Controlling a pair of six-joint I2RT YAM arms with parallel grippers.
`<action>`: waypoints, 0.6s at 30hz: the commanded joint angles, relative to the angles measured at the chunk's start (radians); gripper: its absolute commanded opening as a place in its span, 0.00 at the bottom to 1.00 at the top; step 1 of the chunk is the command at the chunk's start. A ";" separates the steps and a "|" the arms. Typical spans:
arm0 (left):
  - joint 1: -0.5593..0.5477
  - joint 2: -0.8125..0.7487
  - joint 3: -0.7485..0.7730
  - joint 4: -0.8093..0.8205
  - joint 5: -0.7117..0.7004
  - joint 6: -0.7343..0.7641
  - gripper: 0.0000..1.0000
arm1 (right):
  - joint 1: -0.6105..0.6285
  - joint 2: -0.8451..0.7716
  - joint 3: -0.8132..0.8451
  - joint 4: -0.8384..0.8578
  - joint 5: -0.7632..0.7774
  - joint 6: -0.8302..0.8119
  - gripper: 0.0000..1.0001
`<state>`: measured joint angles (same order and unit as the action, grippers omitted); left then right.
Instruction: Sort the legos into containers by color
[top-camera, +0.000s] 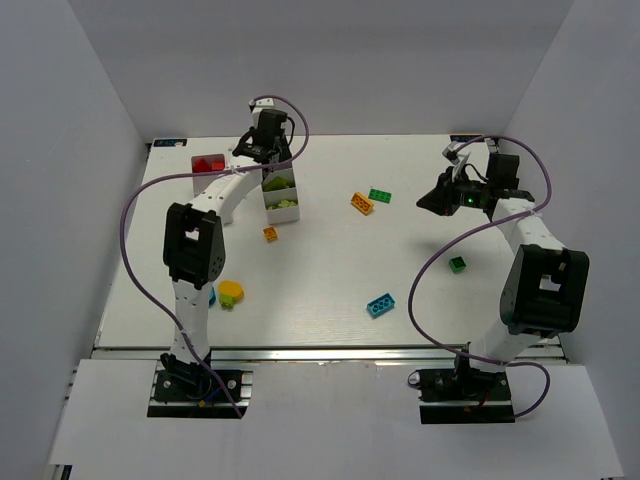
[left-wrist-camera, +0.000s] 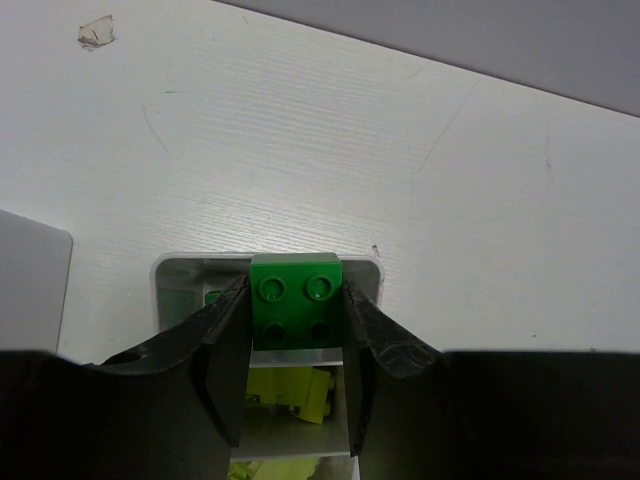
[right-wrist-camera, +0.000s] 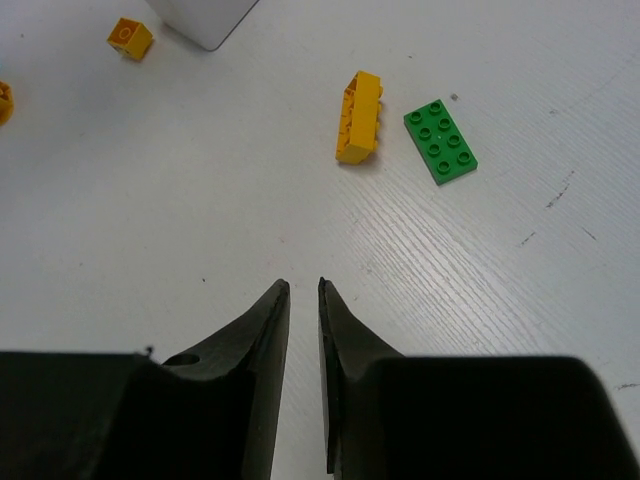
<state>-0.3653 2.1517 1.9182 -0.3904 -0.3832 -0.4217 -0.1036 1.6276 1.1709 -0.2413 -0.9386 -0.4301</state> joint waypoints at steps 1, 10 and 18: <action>0.009 -0.013 0.045 -0.004 -0.029 0.006 0.36 | -0.002 -0.008 0.042 -0.012 0.001 -0.021 0.24; 0.009 -0.038 -0.004 0.002 -0.028 -0.008 0.58 | -0.002 0.003 0.065 -0.024 0.007 -0.032 0.32; 0.009 -0.072 -0.013 0.007 -0.022 -0.012 0.61 | -0.002 0.005 0.091 -0.091 0.035 -0.091 0.40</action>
<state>-0.3618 2.1548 1.9060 -0.3897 -0.4004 -0.4278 -0.1036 1.6279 1.2110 -0.2836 -0.9157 -0.4694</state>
